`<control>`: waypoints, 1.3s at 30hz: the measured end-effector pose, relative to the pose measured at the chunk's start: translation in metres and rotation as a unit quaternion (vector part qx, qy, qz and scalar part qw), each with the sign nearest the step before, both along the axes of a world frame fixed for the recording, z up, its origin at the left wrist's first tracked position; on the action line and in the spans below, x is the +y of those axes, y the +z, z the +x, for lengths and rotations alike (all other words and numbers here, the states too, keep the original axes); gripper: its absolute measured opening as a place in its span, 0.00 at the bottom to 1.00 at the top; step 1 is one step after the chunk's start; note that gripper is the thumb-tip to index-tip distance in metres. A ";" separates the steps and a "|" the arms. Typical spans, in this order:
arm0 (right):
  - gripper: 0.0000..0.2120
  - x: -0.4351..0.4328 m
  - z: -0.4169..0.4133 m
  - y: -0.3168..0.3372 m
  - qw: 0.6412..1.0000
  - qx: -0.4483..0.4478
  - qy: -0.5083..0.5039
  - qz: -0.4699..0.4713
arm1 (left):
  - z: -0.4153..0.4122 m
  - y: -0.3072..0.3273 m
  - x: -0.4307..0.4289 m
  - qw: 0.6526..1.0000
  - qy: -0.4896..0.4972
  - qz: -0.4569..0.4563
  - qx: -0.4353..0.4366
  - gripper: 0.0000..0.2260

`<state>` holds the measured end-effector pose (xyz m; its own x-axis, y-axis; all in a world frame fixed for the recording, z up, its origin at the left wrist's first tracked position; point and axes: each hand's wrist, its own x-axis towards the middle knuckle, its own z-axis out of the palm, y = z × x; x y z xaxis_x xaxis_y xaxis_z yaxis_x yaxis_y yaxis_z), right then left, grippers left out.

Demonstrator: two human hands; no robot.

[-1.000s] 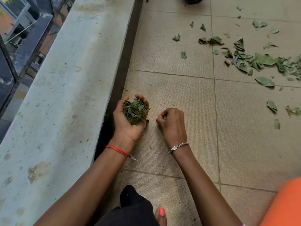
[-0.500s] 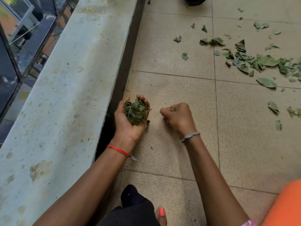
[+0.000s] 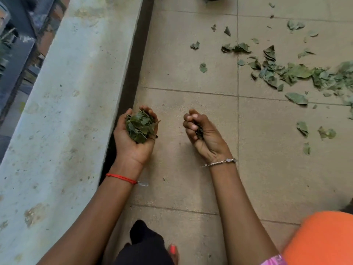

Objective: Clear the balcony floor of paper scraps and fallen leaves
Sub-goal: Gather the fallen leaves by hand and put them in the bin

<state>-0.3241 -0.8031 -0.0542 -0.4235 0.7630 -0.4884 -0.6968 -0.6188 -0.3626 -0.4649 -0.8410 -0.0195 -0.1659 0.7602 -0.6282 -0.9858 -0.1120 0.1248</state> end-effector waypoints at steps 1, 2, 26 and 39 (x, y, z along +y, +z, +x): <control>0.05 -0.001 0.000 0.008 1.000 -0.007 -0.001 -0.005 | 0.004 0.007 0.003 1.000 0.001 0.000 -0.002 0.18; 0.06 0.000 0.002 0.016 1.000 -0.016 -0.004 -0.008 | 0.010 0.016 0.007 1.000 0.004 0.007 -0.007 0.18; 0.08 0.033 0.074 0.650 0.974 0.008 -0.154 -0.168 | 0.146 0.674 0.075 0.988 -0.152 -0.023 0.009 0.07; 0.18 0.091 0.146 0.919 0.943 -0.039 -0.327 0.055 | 0.233 0.880 0.132 0.976 -0.177 0.111 0.057 0.18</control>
